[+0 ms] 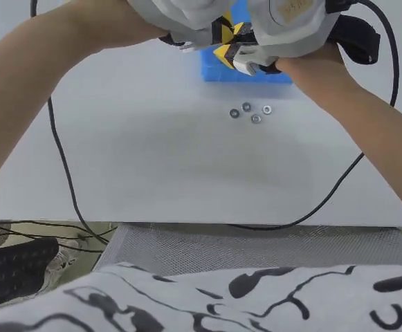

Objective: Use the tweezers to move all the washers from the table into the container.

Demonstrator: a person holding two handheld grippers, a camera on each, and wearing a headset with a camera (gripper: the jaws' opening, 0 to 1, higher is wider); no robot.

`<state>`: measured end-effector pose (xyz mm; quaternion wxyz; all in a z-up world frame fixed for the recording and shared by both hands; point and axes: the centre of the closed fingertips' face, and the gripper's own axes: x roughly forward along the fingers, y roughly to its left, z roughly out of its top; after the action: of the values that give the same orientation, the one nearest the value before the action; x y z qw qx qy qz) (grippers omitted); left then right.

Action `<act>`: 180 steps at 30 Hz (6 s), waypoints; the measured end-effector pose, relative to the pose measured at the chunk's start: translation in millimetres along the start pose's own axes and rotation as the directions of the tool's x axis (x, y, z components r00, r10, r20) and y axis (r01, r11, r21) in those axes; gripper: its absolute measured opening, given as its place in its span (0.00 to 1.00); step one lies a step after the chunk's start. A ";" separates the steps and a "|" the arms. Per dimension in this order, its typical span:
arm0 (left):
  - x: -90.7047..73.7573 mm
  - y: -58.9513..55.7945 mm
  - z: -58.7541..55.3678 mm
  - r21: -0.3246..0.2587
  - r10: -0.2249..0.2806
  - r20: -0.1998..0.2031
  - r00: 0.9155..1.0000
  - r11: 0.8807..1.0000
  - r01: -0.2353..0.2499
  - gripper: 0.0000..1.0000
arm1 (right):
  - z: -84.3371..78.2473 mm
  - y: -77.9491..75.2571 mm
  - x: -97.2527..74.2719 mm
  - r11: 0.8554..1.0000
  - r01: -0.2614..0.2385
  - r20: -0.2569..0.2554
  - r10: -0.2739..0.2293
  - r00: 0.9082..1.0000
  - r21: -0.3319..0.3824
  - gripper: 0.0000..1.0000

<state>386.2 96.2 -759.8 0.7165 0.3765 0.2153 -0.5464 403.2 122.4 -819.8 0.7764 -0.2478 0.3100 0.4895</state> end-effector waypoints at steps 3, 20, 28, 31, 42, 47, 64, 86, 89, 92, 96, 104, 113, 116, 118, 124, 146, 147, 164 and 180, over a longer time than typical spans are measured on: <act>-0.2 0.8 -0.7 -0.024 0.011 -0.001 1.000 1.000 -0.011 0.00 | 0.9 3.8 -1.5 1.000 -0.008 0.012 0.008 1.000 0.002 0.06; -22.8 -12.3 28.5 -0.035 0.162 -0.041 0.986 0.986 -0.163 0.00 | 13.6 10.8 -33.6 0.999 -0.040 0.175 0.034 0.984 0.029 0.11; -46.5 -22.8 48.4 -0.064 0.223 -0.033 0.974 0.972 -0.225 0.00 | 27.0 26.6 -68.7 0.994 -0.084 0.264 0.064 0.962 0.065 0.13; -55.4 -26.6 54.9 -0.078 0.237 -0.013 0.971 0.968 -0.237 0.00 | 31.5 30.7 -78.7 0.996 -0.074 0.289 0.055 0.956 0.056 0.13; -60.1 -44.2 57.7 -0.117 0.226 -0.008 0.974 0.967 -0.226 0.00 | 24.5 50.6 -83.5 0.994 -0.094 0.299 0.074 0.951 0.052 0.12; -52.3 -53.0 50.7 -0.162 0.200 -0.012 0.980 0.967 -0.199 0.00 | 9.5 61.6 -72.5 0.986 -0.141 0.280 0.110 0.954 0.091 0.11; -26.5 -72.4 31.0 -0.303 0.126 -0.001 0.992 0.945 -0.120 0.00 | -18.5 72.5 -55.8 0.968 -0.198 0.212 0.164 0.963 0.152 0.10; -13.3 -76.7 22.5 -0.334 0.129 -0.006 0.992 0.934 -0.123 0.00 | -31.0 74.2 -49.6 0.965 -0.206 0.184 0.176 0.967 0.160 0.10; -13.1 -76.7 23.5 -0.330 0.128 -0.009 0.992 0.936 -0.124 0.00 | -31.3 75.2 -48.8 0.968 -0.205 0.181 0.178 0.967 0.146 0.10; -12.2 -76.3 25.0 -0.341 0.130 -0.004 0.992 0.932 -0.123 0.00 | -32.6 74.9 -49.2 0.968 -0.200 0.180 0.173 0.968 0.149 0.09; -10.0 -76.8 28.5 -0.322 0.132 -0.011 0.991 0.938 -0.129 0.00 | -33.7 73.2 -48.8 0.982 -0.163 0.164 0.146 0.976 0.097 0.07; -9.4 -77.4 28.9 -0.315 0.135 -0.015 0.991 0.940 -0.133 0.00 | -34.6 73.4 -48.3 0.989 -0.136 0.145 0.127 0.981 0.057 0.05; -6.3 -84.7 32.3 -0.262 0.137 -0.041 0.990 0.954 -0.143 0.00 | -39.1 77.4 -48.8 0.994 -0.107 0.105 0.107 0.989 -0.013 0.04; -7.7 -86.8 32.1 -0.247 0.138 -0.049 0.989 0.958 -0.146 0.00 | -39.7 78.4 -49.3 0.994 -0.110 0.104 0.110 0.988 -0.013 0.04; -10.5 -88.4 33.4 -0.246 0.139 -0.050 0.989 0.958 -0.147 0.00 | -39.2 83.2 -51.1 0.994 -0.108 0.102 0.110 0.989 -0.022 0.04; -18.3 -90.2 37.4 -0.281 0.146 -0.020 0.989 0.949 -0.145 0.00 | -37.2 86.9 -58.1 0.994 -0.099 0.098 0.103 0.990 -0.046 0.03; -35.3 -77.1 46.5 -0.487 0.250 0.100 0.963 0.856 -0.172 0.10 | -22.1 83.0 -86.2 0.997 -0.076 0.130 0.077 0.989 -0.011 0.03; -36.6 -76.8 46.0 -0.489 0.254 0.097 0.962 0.854 -0.176 0.13 | -21.7 82.5 -87.7 0.997 -0.073 0.129 0.074 0.989 -0.013 0.03; -55.2 -95.1 17.0 -0.577 0.326 -0.005 0.945 0.771 -0.269 0.67 | 2.2 58.8 -97.8 0.995 -0.076 0.186 0.064 0.980 0.057 0.03; -82.6 -100.0 -1.8 -0.690 0.451 -0.059 0.891 0.627 -0.363 0.99 | 26.7 17.4 -94.0 0.998 0.009 0.242 -0.025 0.970 0.067 0.03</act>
<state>266.2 136.9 -731.9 0.9197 0.0910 0.2671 -0.2730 362.8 90.7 -734.8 0.8202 -0.1635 0.2266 0.4991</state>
